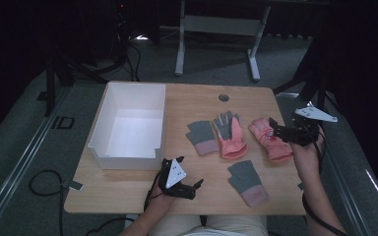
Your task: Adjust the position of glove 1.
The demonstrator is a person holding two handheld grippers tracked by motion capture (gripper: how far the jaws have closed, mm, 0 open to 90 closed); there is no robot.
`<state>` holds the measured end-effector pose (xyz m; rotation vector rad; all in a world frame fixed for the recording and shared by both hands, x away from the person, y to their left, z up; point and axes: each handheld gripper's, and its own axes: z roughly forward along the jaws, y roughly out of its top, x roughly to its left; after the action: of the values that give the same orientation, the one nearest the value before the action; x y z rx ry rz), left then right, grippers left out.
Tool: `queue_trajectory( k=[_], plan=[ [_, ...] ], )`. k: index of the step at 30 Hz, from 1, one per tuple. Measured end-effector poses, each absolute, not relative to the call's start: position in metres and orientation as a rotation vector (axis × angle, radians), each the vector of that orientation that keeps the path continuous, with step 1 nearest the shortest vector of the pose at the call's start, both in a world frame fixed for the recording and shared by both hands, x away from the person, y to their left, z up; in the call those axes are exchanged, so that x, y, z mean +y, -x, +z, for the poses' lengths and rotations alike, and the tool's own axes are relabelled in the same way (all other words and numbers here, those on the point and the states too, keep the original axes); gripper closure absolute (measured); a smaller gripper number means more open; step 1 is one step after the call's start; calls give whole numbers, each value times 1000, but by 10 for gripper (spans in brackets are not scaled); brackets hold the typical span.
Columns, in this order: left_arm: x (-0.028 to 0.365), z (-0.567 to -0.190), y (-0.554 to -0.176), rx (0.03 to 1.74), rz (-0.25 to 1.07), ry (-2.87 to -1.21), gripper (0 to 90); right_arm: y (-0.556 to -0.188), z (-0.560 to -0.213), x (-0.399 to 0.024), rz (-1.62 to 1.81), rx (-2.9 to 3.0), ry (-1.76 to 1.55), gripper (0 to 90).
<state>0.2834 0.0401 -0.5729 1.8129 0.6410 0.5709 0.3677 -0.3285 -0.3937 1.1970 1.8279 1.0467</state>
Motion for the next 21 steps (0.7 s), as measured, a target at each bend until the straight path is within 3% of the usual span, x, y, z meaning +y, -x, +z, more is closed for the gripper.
queue_trajectory(
  k=[21],
  plan=[
    [41,-573,-284,642,563,-1810,0,-390,-394,-249,1180,2038,-1073,116]
  ],
)
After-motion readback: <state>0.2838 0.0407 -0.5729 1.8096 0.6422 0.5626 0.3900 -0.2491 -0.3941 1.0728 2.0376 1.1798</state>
